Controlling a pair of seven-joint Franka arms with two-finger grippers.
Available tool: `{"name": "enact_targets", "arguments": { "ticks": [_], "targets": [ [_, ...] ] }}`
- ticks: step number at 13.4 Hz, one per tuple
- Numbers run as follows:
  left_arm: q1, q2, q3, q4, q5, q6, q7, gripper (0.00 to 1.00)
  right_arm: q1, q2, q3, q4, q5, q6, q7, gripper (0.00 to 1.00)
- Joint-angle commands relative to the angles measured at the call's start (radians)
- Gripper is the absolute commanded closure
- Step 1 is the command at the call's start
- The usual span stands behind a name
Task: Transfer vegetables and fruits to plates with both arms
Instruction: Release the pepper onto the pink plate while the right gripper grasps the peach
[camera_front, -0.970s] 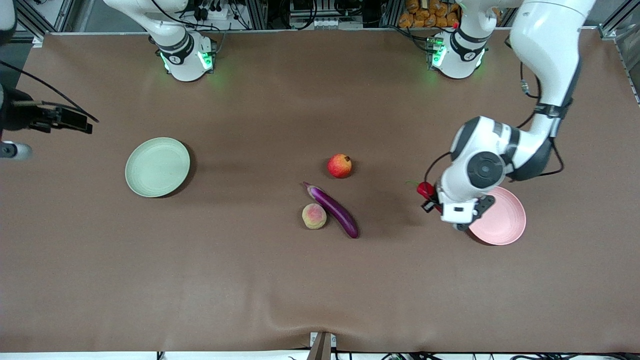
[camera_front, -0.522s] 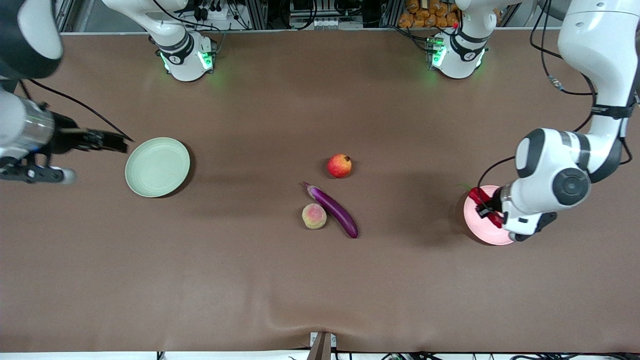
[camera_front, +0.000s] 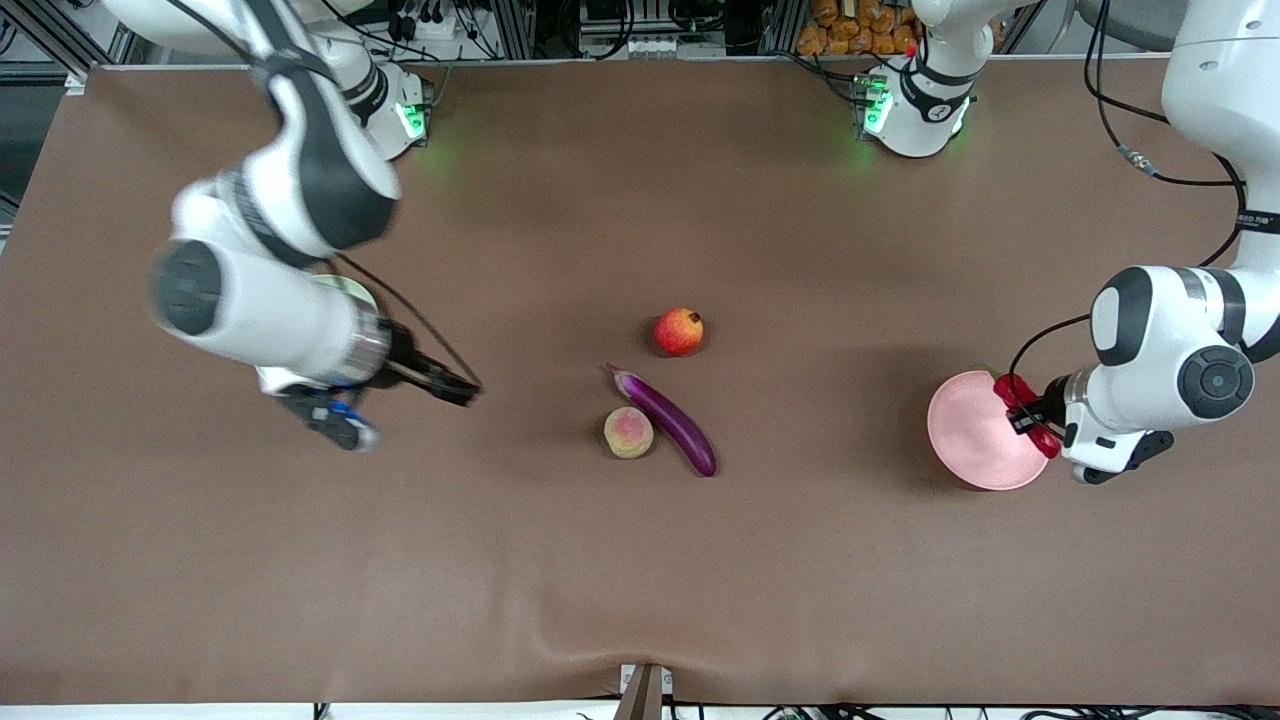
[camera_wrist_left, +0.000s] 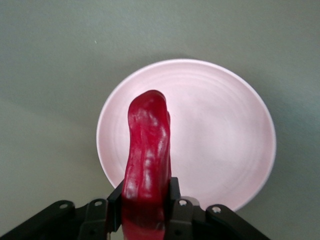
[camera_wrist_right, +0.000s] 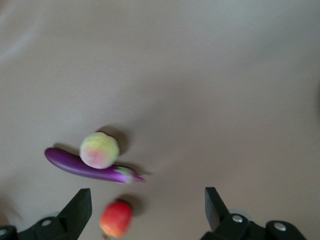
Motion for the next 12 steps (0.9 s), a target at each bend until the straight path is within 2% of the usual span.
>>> {"name": "enact_targets", "arguments": {
  "ticks": [1, 3, 4, 5, 7, 10, 12],
  "targets": [
    [0.002, 0.037, -0.010, 0.035, 0.040, 0.004, 0.007, 1.00, 0.090, 0.160, -0.014, 0.067, -0.045, 0.140, 0.115, 0.00],
    [0.000, 0.042, -0.012, 0.035, 0.040, 0.004, 0.008, 1.00, 0.115, 0.229, -0.014, 0.107, -0.072, 0.195, 0.189, 0.00],
    [-0.002, 0.046, -0.010, 0.037, 0.042, 0.005, 0.008, 0.96, 0.120, 0.258, -0.014, 0.115, -0.070, 0.265, 0.219, 0.00],
    [0.000, 0.051, -0.010, 0.041, 0.045, 0.010, 0.008, 0.80, 0.121, 0.289, -0.012, 0.115, -0.063, 0.357, 0.255, 0.00],
    [0.005, 0.054, -0.012, 0.041, 0.045, 0.011, 0.008, 0.32, 0.143, 0.318, -0.011, 0.115, -0.059, 0.418, 0.304, 0.00],
    [0.009, 0.043, -0.013, 0.041, 0.043, 0.010, 0.008, 0.00, 0.175, 0.361, -0.011, 0.123, -0.059, 0.439, 0.391, 0.00],
    [0.006, 0.034, -0.021, 0.041, 0.040, 0.002, 0.007, 0.00, 0.210, 0.383, -0.011, 0.130, -0.059, 0.452, 0.414, 0.00]
  ]
}}
